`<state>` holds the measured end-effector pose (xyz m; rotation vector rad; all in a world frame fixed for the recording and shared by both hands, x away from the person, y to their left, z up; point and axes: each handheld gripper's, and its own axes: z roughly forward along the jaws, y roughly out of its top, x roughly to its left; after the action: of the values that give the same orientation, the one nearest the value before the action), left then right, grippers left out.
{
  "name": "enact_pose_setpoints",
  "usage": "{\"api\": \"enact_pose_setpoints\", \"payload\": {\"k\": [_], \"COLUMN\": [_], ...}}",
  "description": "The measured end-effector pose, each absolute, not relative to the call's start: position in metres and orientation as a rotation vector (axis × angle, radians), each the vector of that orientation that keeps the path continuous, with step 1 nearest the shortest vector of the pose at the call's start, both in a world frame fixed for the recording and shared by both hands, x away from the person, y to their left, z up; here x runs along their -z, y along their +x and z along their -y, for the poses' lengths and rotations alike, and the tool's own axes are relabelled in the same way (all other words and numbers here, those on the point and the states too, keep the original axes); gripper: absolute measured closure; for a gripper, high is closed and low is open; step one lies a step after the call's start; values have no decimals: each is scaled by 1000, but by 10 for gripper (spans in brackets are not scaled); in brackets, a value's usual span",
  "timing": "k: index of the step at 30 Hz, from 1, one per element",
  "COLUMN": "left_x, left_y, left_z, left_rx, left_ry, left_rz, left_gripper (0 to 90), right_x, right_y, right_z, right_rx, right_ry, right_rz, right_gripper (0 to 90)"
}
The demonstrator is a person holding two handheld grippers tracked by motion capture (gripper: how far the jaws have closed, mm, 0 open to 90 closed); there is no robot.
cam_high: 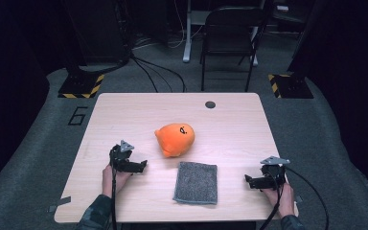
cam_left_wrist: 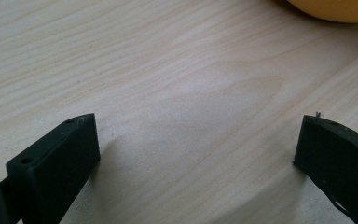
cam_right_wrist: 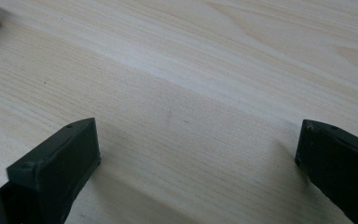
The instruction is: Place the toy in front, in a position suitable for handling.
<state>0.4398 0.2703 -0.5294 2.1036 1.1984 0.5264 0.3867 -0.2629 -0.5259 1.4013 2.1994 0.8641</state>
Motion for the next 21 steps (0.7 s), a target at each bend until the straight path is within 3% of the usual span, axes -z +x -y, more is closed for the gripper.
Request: {"api": "enact_pose_setpoints", "payload": {"k": [21], "left_x": [529], "left_y": [441], "left_z": [-271], "left_rx": [-516], "left_ry": [2112], "left_rz": [-1189], "left_gripper": [0], "right_x": [498], "right_y": [380], "right_z": [258], "right_rx": [-976], "right_ry": [1380], "right_rz": [-2199], "right_gripper": [0]}}
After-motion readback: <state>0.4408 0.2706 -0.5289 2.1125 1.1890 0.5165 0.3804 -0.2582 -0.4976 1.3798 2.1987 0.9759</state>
